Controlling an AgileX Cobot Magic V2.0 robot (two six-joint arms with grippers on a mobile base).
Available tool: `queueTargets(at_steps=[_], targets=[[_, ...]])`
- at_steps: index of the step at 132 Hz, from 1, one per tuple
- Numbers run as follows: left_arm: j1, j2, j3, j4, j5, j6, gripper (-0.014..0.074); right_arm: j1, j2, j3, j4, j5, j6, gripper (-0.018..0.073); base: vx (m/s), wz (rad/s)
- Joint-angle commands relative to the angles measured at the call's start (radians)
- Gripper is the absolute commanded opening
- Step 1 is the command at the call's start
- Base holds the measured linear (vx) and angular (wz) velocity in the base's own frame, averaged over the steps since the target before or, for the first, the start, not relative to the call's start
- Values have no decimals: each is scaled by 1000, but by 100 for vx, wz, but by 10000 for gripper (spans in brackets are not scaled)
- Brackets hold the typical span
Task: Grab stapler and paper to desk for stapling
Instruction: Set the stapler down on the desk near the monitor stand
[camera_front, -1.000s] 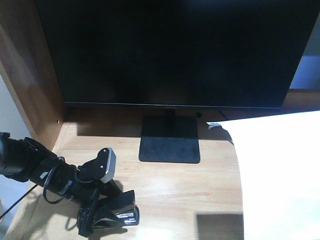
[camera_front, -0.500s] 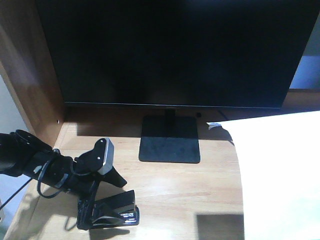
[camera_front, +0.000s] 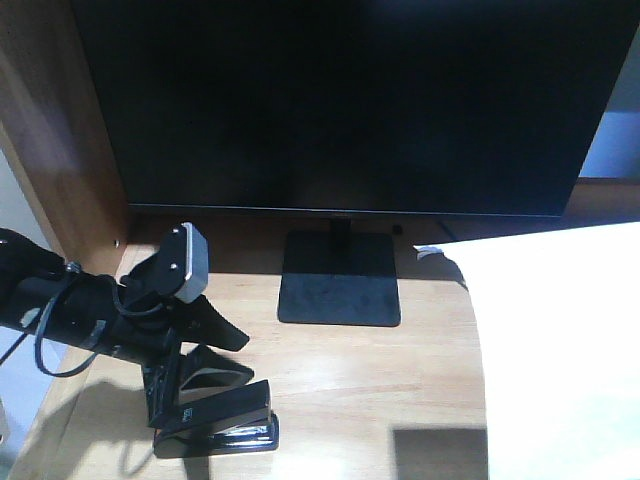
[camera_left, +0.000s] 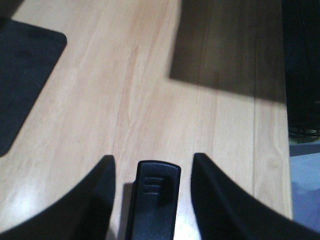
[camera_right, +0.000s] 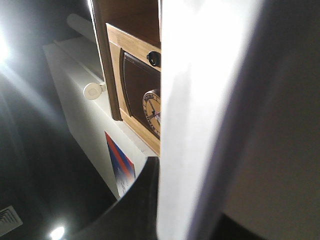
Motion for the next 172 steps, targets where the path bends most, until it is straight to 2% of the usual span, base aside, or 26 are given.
queueTargets(at_steps=[1,38,94,126,172], targets=[[-3,-68,-17,-43,42,-13,212,-8,8,-26,3,-46,-6,-6,0,0],[-3,-95,-17,-43,46,-13,-7,-8,8,-26,3,-46,-6,-6,0,0],[-3,-88,-17,-36,-22,-9,-8,-8,8,-26,3,-45,-6,-6,0,0],[-4,-8,-17,-19,15,-6,-8,-8,8,-26,3,-45,-6,-6,0,0],[-4,49,-17,-16,11,-6,-7,-8,8,-26,3,-45,-6,-6,0,0]])
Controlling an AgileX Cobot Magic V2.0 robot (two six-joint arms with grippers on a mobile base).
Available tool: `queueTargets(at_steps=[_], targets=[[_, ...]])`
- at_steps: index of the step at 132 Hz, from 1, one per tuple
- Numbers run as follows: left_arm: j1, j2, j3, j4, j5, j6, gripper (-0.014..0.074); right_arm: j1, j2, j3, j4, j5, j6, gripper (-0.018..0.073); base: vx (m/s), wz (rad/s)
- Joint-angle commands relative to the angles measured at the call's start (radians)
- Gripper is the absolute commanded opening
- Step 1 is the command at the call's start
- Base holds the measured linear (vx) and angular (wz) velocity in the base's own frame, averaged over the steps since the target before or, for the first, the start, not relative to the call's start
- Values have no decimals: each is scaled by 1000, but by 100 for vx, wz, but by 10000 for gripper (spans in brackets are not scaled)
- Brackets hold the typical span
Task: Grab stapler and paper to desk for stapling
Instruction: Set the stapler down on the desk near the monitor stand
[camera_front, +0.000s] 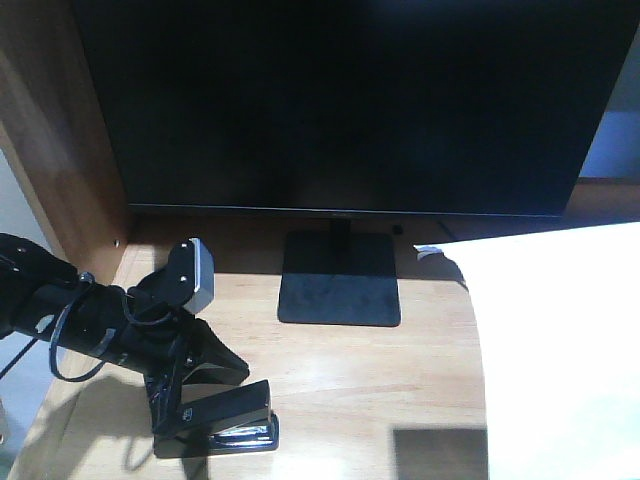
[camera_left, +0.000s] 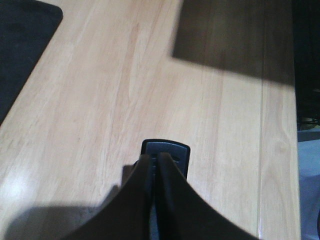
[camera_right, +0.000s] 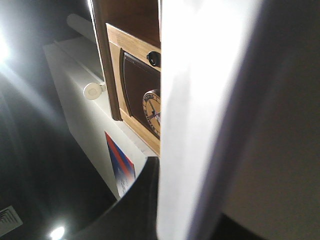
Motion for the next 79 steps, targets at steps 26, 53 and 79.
queueTargets(at_steps=[26,53,79], targets=[[-4,-3,-17,-25,39,-5,-7,-8,8,-26,3,-45,-6,-6,0,0],[-4,32,-17,-20,58,-5,-6,-8,8,-26,3,-45,-6,-6,0,0],[-3,31,-17,-21,61,-5,-6,-8,8,-26,3,-45,-6,-6,0,0]])
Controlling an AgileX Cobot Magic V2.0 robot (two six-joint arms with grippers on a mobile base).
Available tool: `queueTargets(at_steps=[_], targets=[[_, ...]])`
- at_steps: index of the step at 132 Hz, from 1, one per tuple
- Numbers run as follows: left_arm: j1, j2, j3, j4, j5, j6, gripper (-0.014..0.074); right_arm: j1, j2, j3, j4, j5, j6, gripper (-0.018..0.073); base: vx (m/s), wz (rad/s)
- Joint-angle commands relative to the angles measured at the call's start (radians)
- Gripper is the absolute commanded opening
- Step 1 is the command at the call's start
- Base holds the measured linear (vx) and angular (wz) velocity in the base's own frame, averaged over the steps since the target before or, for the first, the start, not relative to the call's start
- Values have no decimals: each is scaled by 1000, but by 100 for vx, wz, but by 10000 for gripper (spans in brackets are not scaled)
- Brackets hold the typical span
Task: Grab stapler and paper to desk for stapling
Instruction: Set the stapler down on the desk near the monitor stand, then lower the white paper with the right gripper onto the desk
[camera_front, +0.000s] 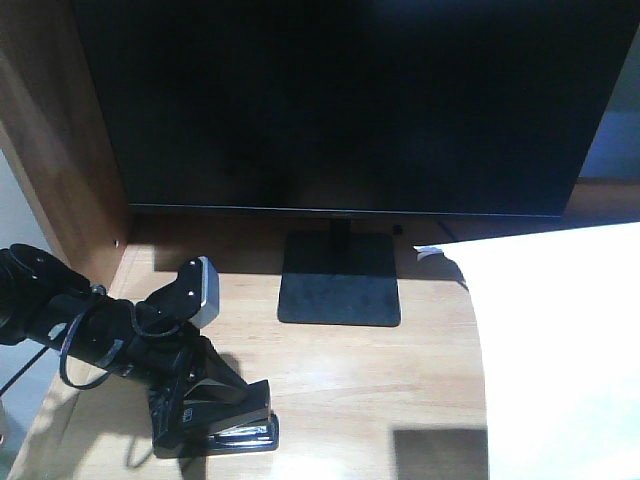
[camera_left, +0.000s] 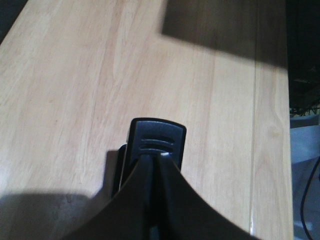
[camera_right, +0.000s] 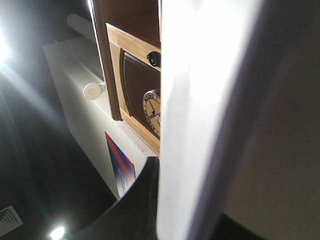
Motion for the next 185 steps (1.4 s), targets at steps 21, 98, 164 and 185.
queueTargets(at_steps=[21,98,164,185], targets=[[-3,-38,-17,-42,44,-5,-6,-8,8,-26,3,-46,-6,-6,0,0],[-3,-38,-17,-42,44,-5,-6,-8,8,-26,3,-46,-6,-6,0,0],[-3,-38,-17,-42,44,-5,-6,-8,8,-26,30,-41,-6,-6,0,0],[-3,-38,-17,-42,44,-5,-6,-8,9,-37,117,-6,-14,-6,0,0]])
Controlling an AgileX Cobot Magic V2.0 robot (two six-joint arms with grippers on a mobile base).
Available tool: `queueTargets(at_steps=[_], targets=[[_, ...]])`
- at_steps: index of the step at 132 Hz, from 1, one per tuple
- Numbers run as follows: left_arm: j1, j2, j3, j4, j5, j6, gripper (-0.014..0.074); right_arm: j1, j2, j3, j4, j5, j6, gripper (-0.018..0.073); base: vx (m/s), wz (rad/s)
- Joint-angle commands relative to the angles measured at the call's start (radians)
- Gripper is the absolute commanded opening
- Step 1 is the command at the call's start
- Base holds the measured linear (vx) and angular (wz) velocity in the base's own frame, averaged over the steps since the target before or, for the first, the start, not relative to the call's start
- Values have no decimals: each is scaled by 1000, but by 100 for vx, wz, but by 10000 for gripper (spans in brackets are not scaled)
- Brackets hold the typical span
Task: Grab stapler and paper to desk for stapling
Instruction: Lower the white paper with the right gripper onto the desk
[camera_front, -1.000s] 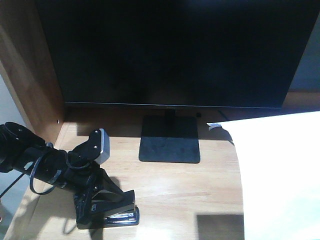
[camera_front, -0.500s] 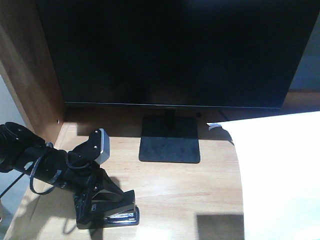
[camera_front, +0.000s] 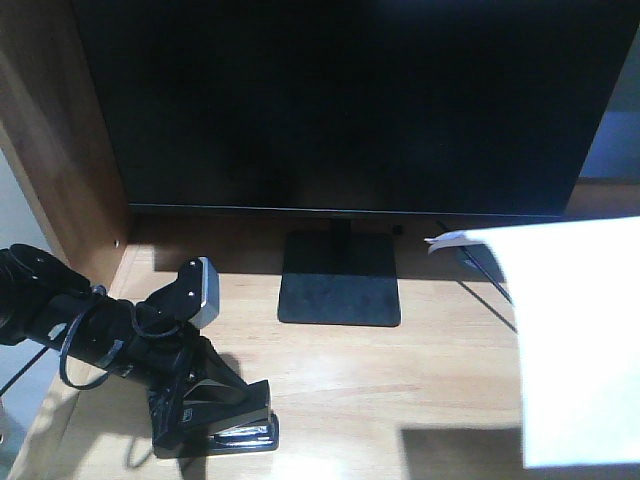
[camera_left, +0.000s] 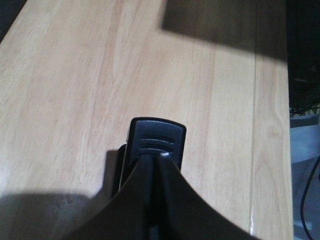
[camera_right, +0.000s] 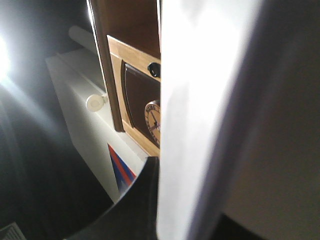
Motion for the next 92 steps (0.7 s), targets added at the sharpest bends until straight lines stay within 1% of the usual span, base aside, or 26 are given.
queueTargets(at_steps=[1,11,20,33,36,59,92], targets=[[-3,-38,-17,-43,43,-5,-6,-8,9,-37,63,-10,-14,-6,0,0],[-3,-38,-17,-43,43,-5,-6,-8,18,-56,62,48,-14,-6,0,0],[-3,-38,-17,-43,43,-5,-6,-8,37,-74,25,88,-14,-6,0,0],[-3,-38,-17,-43,43,-5,-6,-8,85,-92,-30,94,-12,-6,0,0],[-3,-38,-17,-43,43,-5,-6,-8,105,-94,-41,86,-11,-6,0,0],[-3,-38,-17,-43,43,-5,-6,-8,242,-95,-40,27,-10,-6,0,0],[-3,-38,-17,-43,41,-5,-6,-8,494,-95,-50,-176,-10,-6,0,0]])
